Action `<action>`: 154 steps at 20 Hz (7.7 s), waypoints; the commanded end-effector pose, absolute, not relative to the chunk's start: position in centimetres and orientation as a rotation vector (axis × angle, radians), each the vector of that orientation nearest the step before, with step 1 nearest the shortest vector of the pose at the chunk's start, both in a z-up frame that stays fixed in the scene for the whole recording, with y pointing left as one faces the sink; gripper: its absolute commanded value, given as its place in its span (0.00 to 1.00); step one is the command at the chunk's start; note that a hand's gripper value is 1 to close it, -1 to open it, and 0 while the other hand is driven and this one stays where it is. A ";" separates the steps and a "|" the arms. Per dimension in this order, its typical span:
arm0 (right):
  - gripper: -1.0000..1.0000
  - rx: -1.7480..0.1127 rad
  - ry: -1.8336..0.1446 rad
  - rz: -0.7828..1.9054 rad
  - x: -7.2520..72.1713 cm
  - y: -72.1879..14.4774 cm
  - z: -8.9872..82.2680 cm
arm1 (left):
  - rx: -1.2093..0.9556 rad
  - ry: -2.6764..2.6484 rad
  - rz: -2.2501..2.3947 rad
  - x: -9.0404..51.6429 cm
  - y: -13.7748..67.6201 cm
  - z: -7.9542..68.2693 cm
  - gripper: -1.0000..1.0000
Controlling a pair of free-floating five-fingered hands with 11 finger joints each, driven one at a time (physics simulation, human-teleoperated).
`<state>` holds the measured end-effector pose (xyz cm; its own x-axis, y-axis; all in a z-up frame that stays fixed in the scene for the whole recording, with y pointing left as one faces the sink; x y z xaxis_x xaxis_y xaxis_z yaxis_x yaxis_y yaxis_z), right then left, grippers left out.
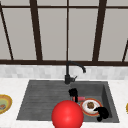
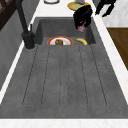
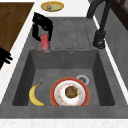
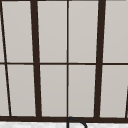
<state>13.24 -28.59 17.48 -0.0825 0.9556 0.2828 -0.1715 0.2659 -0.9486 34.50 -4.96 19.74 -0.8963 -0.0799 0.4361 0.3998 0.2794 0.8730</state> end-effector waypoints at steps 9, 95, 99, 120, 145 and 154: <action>0.50 -0.836 -1.286 1.146 13.2 -28.6 17.5 | -0.269 -2.124 -1.695 34.9 -14.5 12.2 1.00; 0.50 -0.836 -1.286 1.146 13.2 -28.6 17.5 | -0.539 -2.154 -1.613 34.0 3.4 21.3 0.00; 0.50 -0.836 -1.286 1.146 13.2 -28.6 17.5 | -0.523 -2.145 -1.644 32.0 5.7 21.1 0.00; 0.50 -0.836 -1.286 1.146 13.2 -28.6 17.5 | -0.507 -2.144 -1.616 22.9 19.0 20.3 0.00; 0.50 -0.836 -1.286 1.146 13.2 -28.6 17.5 | -0.523 -2.139 -1.637 12.9 27.5 18.3 0.00; 0.50 -0.836 -1.286 1.146 13.2 -28.6 17.5 | -0.524 -2.138 -1.636 12.5 27.5 17.8 0.00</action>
